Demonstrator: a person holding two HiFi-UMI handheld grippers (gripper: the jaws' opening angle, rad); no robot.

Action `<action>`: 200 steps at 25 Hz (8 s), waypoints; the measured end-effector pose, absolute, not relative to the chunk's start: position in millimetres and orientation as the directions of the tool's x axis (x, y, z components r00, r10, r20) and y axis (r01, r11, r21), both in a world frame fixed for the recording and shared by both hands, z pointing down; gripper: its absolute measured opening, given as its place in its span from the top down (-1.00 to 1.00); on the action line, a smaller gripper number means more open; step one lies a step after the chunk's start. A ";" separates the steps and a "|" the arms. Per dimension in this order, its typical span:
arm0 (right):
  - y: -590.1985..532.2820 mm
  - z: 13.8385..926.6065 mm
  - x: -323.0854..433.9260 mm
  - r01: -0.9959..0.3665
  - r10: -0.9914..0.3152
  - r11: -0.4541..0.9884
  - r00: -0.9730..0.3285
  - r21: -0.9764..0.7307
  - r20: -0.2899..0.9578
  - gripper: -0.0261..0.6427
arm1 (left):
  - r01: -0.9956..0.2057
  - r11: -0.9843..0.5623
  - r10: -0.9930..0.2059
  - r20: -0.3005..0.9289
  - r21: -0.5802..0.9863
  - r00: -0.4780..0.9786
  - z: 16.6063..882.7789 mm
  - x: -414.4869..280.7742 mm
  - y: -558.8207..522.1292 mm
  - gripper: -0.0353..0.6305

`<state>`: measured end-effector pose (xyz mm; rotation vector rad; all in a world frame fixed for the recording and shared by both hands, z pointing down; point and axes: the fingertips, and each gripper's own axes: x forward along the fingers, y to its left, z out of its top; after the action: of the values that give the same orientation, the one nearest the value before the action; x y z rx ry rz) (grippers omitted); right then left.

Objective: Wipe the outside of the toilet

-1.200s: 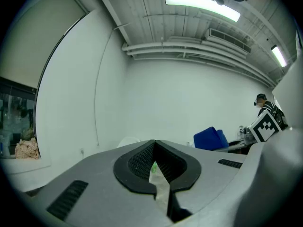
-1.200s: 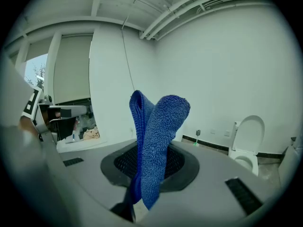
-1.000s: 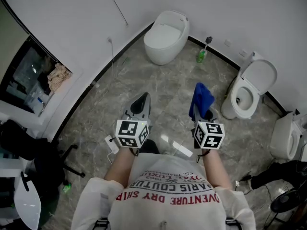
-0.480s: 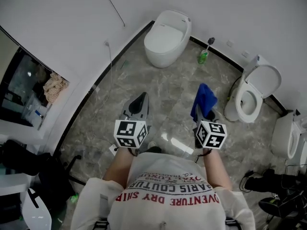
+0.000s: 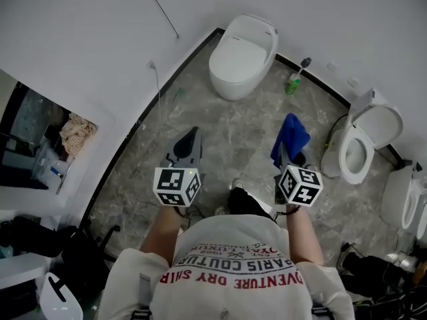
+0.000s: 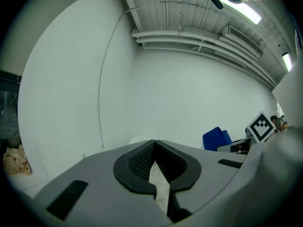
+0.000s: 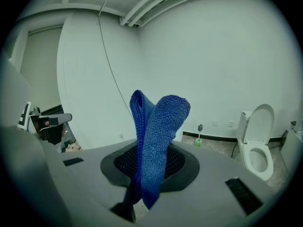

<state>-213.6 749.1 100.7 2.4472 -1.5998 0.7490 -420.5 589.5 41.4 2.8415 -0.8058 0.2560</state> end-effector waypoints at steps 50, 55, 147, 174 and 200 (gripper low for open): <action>53.1 237.4 285.9 -0.658 -0.568 -0.739 0.495 -0.143 0.658 0.69 | -0.243 -0.952 -0.162 0.368 0.186 0.916 184.8 145.3 -178.7 0.88; 41.5 290.6 343.3 -0.671 -0.556 -0.726 0.444 -0.150 0.702 0.69 | -0.285 -0.940 -0.184 0.427 0.185 0.885 234.8 189.3 -184.4 0.88; -313.9 645.7 223.8 -0.986 -0.289 0.025 0.151 0.165 0.945 0.69 | -0.634 -0.666 -0.239 0.694 0.392 0.680 580.0 -6.9 -327.9 0.88; -256.0 746.5 99.0 -0.784 0.005 0.621 0.031 0.021 0.999 0.69 | -0.823 -0.412 -0.405 0.731 0.391 0.549 647.8 -119.5 -207.7 0.88; -132.5 811.3 -19.5 -0.351 0.376 0.885 0.151 -0.306 0.914 0.69 | -0.934 -0.079 -0.523 0.783 0.349 0.336 698.3 -241.2 -71.0 0.88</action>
<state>-19.5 -132.5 811.3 -0.0221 -1.3195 0.5217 -241.2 -71.0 698.3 1.7325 -1.3082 0.5943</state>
